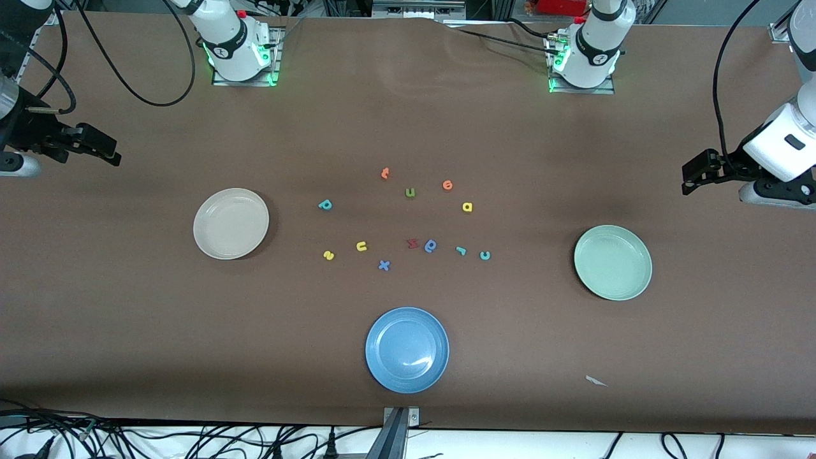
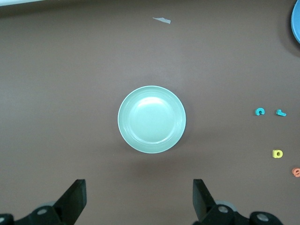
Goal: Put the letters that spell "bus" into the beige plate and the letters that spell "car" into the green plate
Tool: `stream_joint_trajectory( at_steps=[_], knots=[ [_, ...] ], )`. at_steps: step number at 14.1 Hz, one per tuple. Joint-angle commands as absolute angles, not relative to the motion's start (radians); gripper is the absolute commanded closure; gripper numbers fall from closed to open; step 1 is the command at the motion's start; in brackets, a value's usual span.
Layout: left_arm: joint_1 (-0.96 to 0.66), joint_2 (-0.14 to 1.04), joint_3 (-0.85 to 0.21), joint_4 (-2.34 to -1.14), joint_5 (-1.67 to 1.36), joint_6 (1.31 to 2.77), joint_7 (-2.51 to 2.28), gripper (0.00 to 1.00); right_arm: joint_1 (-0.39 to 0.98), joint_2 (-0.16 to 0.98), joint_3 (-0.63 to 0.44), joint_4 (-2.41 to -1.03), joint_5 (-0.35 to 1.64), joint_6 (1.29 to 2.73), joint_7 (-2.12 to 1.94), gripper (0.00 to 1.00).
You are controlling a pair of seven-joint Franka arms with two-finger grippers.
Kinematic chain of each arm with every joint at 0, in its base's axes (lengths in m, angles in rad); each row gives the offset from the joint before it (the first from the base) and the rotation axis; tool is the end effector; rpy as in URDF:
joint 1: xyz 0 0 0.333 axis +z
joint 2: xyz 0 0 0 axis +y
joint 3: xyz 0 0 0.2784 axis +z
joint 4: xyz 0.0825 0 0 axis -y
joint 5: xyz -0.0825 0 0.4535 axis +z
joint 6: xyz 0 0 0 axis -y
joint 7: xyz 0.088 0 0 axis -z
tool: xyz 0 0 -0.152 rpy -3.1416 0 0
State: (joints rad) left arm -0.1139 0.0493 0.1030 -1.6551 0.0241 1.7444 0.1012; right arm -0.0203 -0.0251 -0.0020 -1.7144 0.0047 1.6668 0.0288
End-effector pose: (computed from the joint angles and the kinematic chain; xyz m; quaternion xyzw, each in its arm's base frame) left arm 0.6505 -0.0047 0.4802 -0.9980 0.0580 -0.0195 0.0153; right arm 0.6200 -0.0132 0.4877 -0.9996 0.0258 0.0113 0.0023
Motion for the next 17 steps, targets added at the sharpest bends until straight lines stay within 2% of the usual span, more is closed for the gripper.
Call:
stream_joint_trajectory(
  at_steps=[1,17],
  knots=[
    [-0.103,0.055,0.094,-1.628,0.025,1.712,0.12,0.0,-0.021,-0.035,0.002,-1.706,-0.008,1.647,0.025,0.0],
    [-0.106,0.055,0.092,-1.628,0.025,1.712,0.118,0.0,-0.021,-0.029,-0.003,-1.704,-0.006,1.646,0.029,0.0]
  ],
)
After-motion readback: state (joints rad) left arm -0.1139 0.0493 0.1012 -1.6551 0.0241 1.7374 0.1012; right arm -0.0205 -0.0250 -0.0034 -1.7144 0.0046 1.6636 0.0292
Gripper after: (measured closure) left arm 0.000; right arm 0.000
